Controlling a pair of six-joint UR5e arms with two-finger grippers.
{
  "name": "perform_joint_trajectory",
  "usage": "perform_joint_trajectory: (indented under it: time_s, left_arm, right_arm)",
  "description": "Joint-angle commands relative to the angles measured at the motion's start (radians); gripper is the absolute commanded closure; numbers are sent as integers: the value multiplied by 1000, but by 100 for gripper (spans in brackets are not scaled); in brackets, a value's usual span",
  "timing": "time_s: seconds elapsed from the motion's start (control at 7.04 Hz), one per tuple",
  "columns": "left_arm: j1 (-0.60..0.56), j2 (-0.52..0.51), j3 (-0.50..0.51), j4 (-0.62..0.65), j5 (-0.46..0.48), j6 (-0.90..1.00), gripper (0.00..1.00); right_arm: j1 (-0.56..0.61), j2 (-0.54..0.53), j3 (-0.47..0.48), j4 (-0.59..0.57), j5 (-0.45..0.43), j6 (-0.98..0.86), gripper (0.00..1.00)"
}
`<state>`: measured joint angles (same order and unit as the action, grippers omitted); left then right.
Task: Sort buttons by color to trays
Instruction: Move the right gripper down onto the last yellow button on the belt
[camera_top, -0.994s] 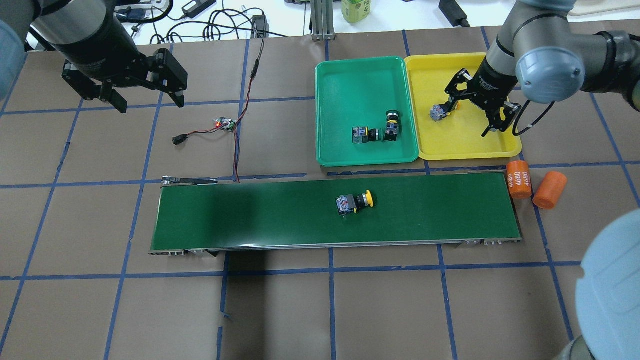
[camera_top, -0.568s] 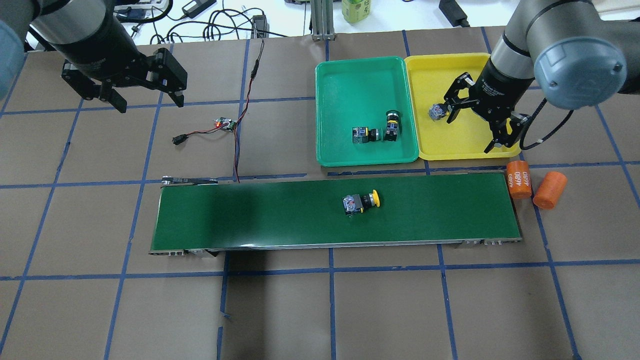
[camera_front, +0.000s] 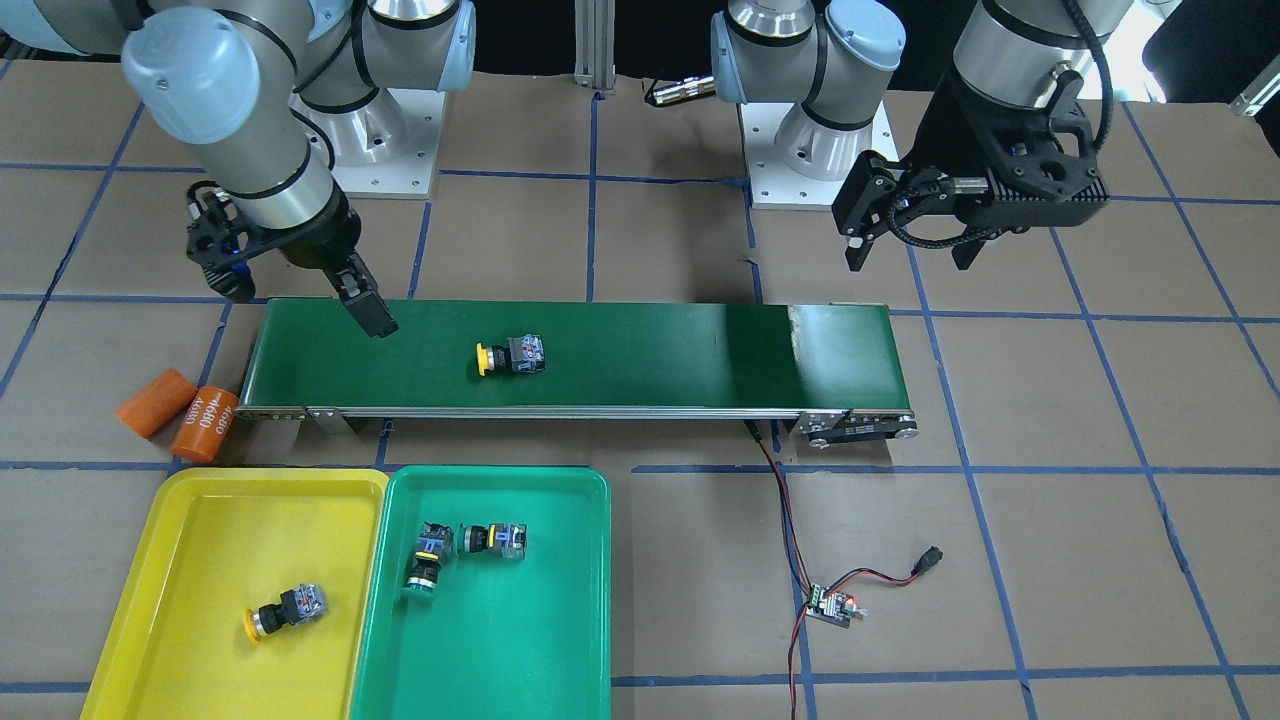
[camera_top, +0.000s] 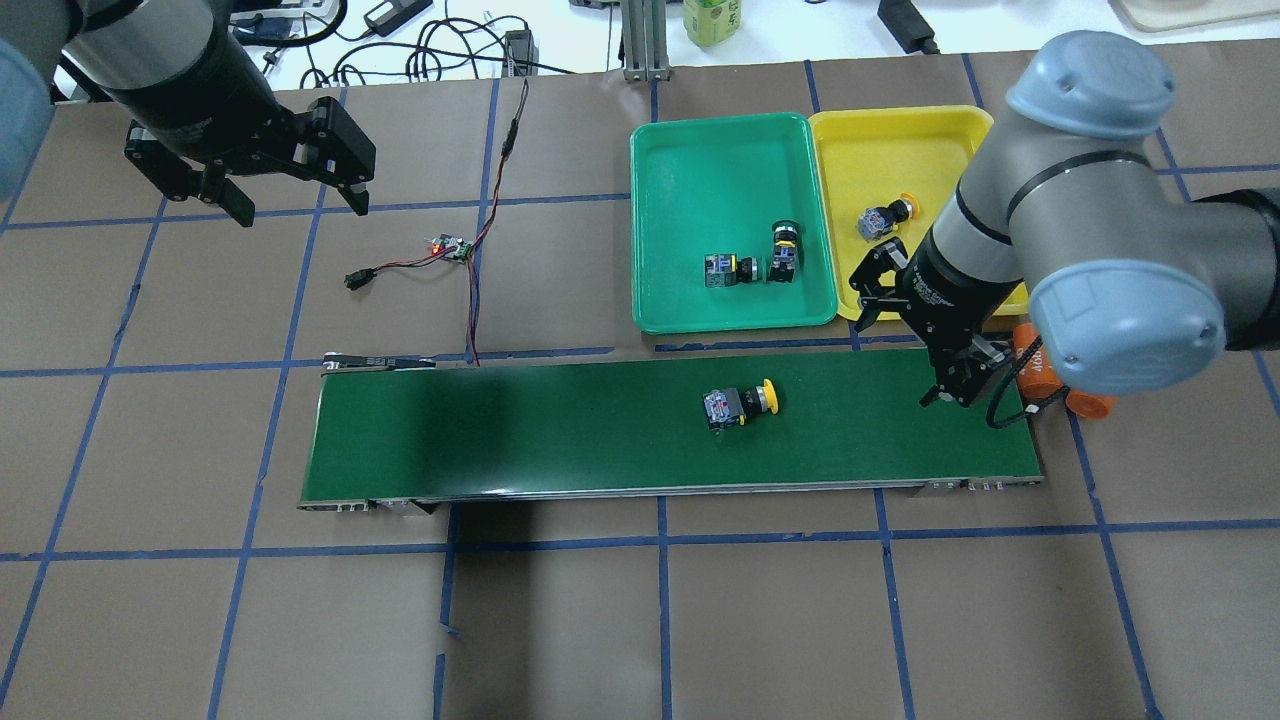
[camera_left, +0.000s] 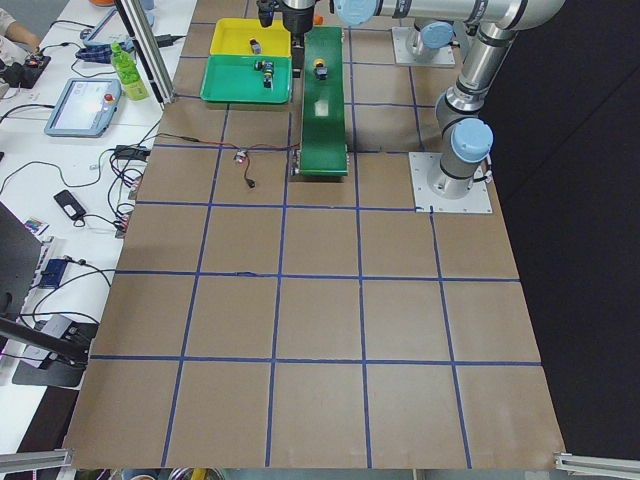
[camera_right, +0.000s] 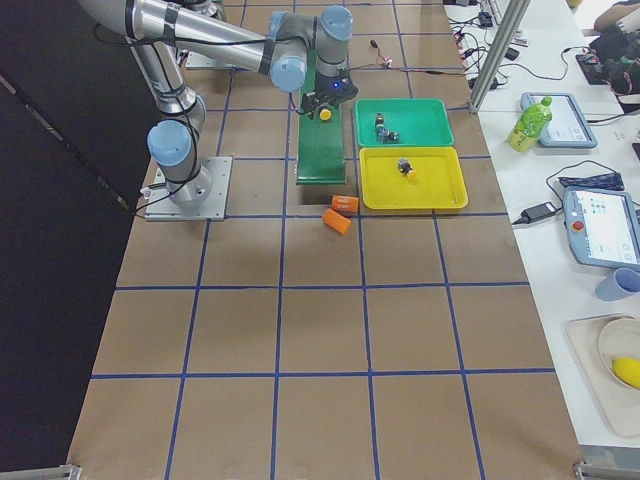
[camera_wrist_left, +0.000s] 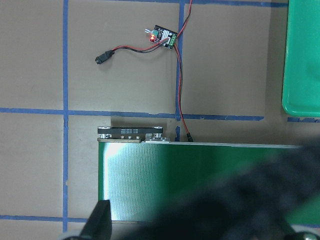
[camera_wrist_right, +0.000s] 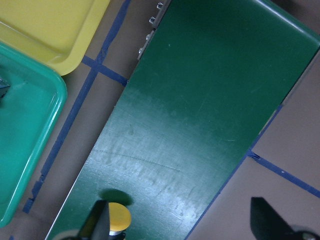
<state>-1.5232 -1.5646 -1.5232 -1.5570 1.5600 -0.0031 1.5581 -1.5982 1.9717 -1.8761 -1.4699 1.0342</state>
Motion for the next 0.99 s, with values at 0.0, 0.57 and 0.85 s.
perform_joint_trajectory:
  time_s: [0.0,0.57,0.85]
  left_arm:
    - [0,1,0,0,0,0,0]
    - [0,0,0,0,0,0,0]
    - [0,1,-2,0,0,0,0]
  right_arm:
    - [52,24,74,-139,2,94,0]
    - [126,127,84,-276,0,173,0]
    - [134,139,88,-293,-1,184,0]
